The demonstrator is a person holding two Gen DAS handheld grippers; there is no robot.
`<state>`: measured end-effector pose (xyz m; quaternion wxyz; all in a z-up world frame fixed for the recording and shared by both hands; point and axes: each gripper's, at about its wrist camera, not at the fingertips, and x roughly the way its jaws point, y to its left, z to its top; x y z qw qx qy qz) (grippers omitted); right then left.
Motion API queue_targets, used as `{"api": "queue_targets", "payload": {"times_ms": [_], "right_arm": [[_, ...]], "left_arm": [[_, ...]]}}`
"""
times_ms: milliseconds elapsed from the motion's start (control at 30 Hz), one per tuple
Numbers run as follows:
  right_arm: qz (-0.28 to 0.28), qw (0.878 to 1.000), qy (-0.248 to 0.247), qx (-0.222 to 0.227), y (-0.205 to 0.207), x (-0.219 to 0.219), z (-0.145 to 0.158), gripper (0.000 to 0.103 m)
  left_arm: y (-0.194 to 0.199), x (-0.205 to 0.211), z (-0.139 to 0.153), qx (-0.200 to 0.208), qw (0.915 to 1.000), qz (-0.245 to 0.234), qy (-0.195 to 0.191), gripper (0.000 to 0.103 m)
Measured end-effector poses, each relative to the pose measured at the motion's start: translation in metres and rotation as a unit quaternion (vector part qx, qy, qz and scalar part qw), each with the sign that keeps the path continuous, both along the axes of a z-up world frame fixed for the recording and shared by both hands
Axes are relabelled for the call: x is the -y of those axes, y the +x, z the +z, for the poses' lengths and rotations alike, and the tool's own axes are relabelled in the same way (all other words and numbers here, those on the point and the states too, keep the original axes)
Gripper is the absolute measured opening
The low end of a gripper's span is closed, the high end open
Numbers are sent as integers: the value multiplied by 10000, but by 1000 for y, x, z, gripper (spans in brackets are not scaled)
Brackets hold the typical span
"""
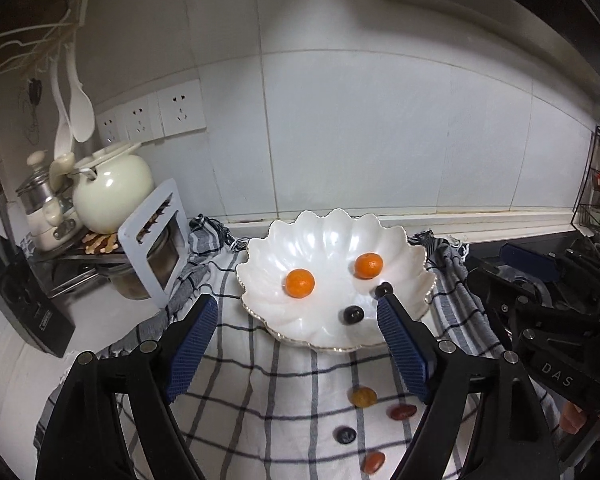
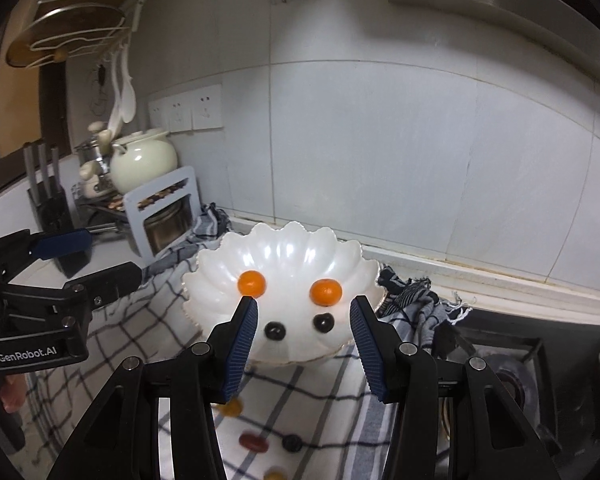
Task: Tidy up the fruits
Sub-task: 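Lower both plums into the bowl, open both grippers and withdraw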
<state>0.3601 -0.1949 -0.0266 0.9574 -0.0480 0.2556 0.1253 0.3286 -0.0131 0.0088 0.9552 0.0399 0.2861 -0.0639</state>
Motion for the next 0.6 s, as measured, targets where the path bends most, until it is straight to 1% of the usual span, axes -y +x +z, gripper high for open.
{"api": "queue_targets", "payload": {"times_ms": [100, 267, 400, 600], "right_arm": [[66, 10000, 36, 27, -15, 1, 0, 50], [159, 9998, 65, -33, -33, 2, -7, 50], [210, 9995, 111, -217, -42, 5, -17, 50], [221, 9990, -3, -388, -48, 9, -33, 50]], "left_arm": [[-17, 1, -1, 44, 10000, 47, -17, 82], [-37, 4, -4, -56, 9998, 141, -93, 82], [-46, 5, -9, -166, 9995, 188, -178, 82], [-55, 11, -23, -372, 9989, 244, -149, 82]]}}
